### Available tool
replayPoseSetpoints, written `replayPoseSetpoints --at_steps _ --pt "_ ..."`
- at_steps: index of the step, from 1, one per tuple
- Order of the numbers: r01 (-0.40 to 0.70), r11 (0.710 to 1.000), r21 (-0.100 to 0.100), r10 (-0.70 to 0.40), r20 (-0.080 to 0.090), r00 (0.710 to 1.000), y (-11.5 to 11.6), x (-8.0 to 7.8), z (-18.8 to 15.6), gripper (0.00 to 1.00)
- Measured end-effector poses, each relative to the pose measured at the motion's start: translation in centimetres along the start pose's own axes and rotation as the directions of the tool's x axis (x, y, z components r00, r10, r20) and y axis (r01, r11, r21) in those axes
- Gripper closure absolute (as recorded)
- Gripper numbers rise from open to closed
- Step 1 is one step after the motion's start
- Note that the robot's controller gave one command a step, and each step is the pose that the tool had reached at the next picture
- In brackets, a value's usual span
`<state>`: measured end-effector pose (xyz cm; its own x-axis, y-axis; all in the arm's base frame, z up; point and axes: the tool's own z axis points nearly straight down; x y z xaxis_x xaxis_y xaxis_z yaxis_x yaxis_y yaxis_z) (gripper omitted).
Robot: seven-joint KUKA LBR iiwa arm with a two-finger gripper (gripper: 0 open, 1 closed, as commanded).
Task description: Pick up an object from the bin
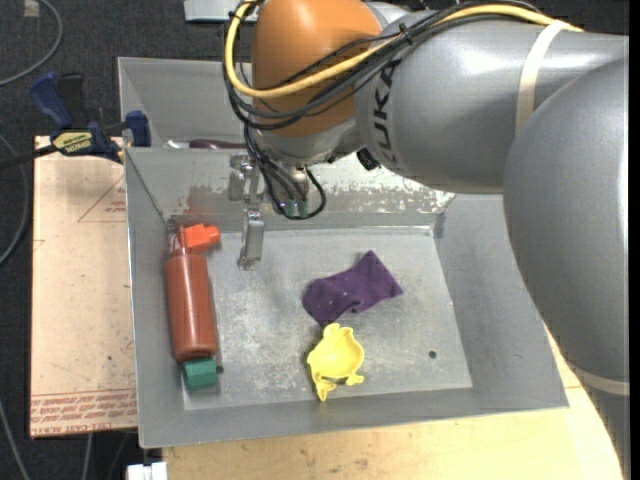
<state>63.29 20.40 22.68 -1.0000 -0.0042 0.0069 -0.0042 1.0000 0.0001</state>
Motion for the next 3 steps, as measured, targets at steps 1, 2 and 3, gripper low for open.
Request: replayPoseSetpoints --at_steps 1,2,3 --pt "-0.003 1.0 -0.001 0.003 0.008 1.0 -0.1 -0.1 -0.6 0.0" --pt "0.053 0.999 -0.003 -0.053 0.008 0.999 -1.4 0.8 -0.4 0.0" --pt "0.144 0.99 -0.001 -0.144 0.005 0.99 -6.7 3.9 -0.9 0.0"
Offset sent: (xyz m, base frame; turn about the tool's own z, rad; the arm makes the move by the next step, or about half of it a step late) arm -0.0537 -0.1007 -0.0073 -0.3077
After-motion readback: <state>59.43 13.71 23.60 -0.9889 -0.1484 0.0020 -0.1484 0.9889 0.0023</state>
